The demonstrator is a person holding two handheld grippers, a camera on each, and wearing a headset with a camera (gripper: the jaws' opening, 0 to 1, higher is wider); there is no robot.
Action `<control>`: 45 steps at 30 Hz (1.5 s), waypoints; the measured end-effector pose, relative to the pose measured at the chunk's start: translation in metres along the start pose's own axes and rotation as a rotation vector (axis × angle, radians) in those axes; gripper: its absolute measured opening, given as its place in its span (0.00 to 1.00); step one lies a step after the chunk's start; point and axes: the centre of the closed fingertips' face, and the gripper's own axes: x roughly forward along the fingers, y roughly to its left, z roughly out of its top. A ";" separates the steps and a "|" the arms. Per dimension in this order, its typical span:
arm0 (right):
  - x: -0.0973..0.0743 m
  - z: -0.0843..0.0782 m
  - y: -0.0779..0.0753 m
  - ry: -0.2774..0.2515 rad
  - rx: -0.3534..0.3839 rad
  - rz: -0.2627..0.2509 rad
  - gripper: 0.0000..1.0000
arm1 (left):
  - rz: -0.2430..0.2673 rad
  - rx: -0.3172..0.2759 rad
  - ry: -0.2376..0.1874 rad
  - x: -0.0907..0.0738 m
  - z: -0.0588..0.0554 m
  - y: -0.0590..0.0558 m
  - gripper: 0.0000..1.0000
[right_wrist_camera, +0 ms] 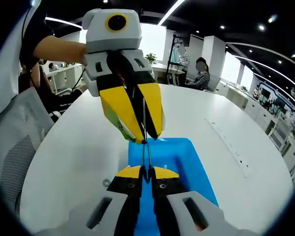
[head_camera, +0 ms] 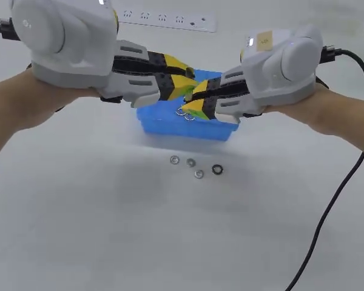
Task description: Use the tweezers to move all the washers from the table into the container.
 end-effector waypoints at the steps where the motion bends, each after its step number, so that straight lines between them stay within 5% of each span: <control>1: 0.000 0.001 0.000 -0.002 -0.001 -0.001 0.08 | -0.007 0.003 -0.001 0.000 0.001 -0.002 0.08; 14: -0.002 0.011 0.000 -0.005 -0.036 -0.017 0.10 | -0.006 0.092 0.007 -0.001 0.011 -0.006 0.05; 31: -0.015 0.032 -0.001 -0.030 -0.011 -0.059 0.21 | 0.065 0.115 -0.017 -0.018 0.039 -0.001 0.05; 36: -0.022 0.030 0.006 -0.016 -0.006 -0.065 0.28 | 0.076 0.125 -0.017 -0.022 0.047 -0.007 0.05; 45: -0.046 0.026 0.012 -0.001 0.031 -0.168 0.35 | 0.107 0.117 -0.046 -0.036 0.061 -0.025 0.05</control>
